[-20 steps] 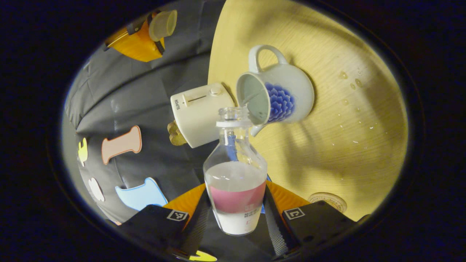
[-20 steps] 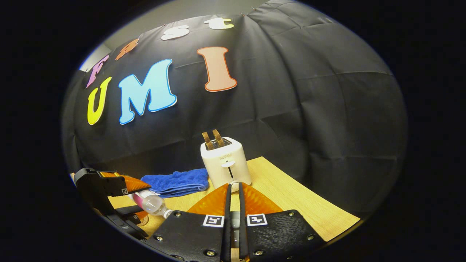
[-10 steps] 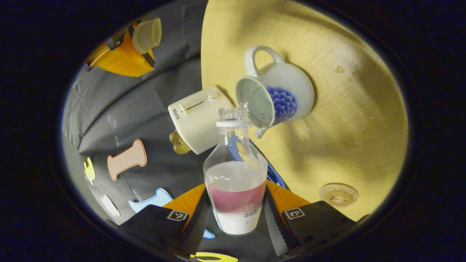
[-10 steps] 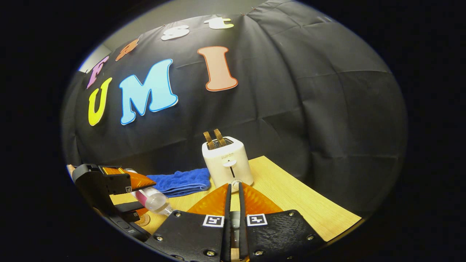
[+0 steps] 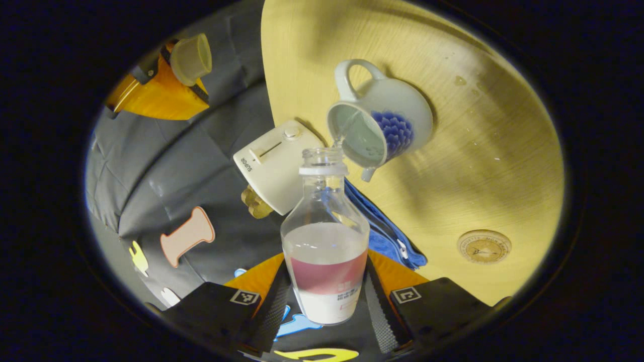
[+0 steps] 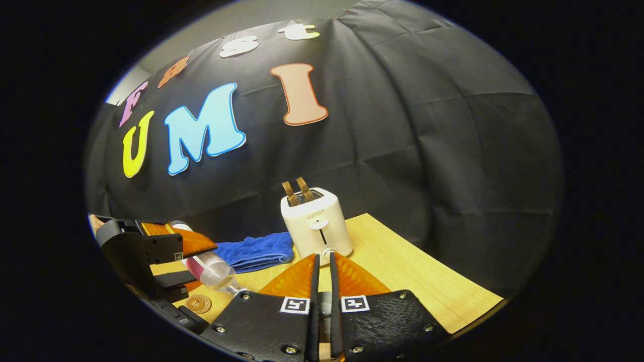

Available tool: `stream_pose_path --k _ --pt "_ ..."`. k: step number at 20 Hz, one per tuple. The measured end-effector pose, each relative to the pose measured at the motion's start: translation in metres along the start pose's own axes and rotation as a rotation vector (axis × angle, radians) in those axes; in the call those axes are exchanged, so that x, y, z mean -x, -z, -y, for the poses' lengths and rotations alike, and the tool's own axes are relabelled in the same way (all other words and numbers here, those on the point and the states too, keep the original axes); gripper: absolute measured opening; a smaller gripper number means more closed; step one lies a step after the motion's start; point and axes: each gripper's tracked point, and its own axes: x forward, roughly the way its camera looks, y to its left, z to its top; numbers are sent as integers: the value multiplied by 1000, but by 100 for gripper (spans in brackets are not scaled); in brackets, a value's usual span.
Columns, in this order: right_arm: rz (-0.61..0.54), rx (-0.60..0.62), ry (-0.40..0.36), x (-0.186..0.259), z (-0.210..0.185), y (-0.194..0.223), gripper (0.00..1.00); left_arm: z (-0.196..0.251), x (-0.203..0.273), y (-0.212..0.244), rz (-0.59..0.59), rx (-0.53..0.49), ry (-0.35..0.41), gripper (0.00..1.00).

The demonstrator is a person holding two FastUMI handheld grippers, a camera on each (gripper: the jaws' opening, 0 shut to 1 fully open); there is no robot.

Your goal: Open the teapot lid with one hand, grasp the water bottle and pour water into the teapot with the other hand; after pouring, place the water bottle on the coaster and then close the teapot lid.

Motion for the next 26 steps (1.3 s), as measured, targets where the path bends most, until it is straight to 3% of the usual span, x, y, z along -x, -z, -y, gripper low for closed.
stream_pose_path --k 26 --pt "-3 -32 -18 -2 0 2 8 -17 5 -1 -57 -183 17 86"
